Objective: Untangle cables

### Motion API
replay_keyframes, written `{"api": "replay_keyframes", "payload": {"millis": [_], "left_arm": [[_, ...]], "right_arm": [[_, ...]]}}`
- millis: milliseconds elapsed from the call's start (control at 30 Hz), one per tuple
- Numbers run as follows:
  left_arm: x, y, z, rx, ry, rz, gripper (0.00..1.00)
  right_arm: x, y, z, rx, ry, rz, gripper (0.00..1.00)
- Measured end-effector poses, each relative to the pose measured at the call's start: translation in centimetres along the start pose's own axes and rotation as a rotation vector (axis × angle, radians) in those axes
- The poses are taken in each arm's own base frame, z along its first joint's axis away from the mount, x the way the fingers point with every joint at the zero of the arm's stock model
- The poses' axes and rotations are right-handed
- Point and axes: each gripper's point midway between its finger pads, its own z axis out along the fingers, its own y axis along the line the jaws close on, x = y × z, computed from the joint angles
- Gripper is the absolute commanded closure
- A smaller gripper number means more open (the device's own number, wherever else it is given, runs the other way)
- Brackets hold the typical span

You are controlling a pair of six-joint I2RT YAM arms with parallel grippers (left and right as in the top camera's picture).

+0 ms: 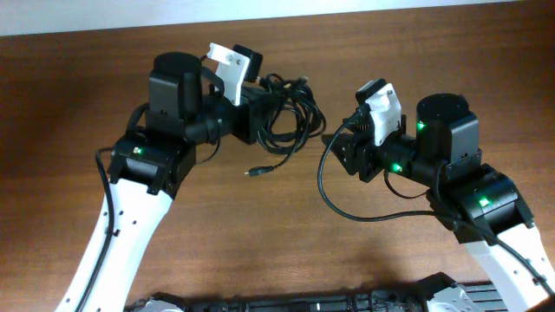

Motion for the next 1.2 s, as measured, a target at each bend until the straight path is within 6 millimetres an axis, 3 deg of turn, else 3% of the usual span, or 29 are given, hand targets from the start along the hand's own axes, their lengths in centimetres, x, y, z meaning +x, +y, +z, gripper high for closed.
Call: {"api": "replay_keyframes", "payload": {"millis": [300,800,1200], "left_arm": [[-0.1,-2.4,0.5,0.088,-0.003,0.085,1.0],[-1.0,-1.2,0.6,0.015,-0.039,-0.032,1.0],[-0.3,-3.6,1.6,0.054,-0.014,-0.032,1.0]], "right_arm": [[-0.4,0.5,0.0,-0.029,-0.015,-0.008,0.49],[-0.5,0.8,0.0,-0.049,-0.019,-0.011,0.49],[-0.3,0.6,0.0,-0.033,-0.012,-0.006,0.49]]}}
